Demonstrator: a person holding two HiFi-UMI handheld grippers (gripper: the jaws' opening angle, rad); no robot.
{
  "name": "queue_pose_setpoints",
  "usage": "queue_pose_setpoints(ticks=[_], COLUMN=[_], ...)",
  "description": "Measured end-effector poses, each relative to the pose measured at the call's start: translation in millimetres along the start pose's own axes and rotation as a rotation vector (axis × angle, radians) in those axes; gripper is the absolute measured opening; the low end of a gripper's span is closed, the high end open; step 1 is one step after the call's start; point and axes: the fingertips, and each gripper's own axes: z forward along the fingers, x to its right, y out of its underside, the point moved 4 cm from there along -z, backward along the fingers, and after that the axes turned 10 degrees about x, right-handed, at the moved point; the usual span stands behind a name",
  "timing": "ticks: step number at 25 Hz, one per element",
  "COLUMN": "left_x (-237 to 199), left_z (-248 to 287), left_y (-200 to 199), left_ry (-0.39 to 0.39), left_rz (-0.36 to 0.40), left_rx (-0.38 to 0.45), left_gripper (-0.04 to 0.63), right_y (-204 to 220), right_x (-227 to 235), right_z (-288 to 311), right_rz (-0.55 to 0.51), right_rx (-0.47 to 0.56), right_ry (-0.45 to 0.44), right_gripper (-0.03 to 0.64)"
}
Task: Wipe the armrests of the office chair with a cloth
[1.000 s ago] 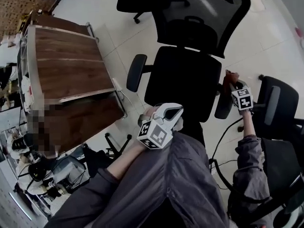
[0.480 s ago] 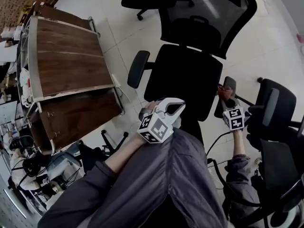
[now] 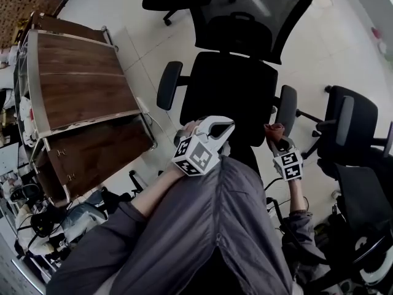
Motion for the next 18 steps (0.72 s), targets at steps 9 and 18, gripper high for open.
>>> queue_pose_setpoints(ticks=[9,18], left_x=[7.0,9.7], left_z=[-8.2,-13.0], left_y=[4.9,12.5], left_ry=[-0.014,-0.049], left_rz=[-0.020,-0.062], left_rx=[-0.031,-0.071], left_gripper=[0.015,0.015], right_y=[-37.3,-74.7], right_x=[100.9,193.0], right_z=[36.8,73.0], right_rz=[-0.045,-0.005], right_rx=[0.027,0.047], right_ry=[0.094,0.181], right_gripper=[0.044,0.044])
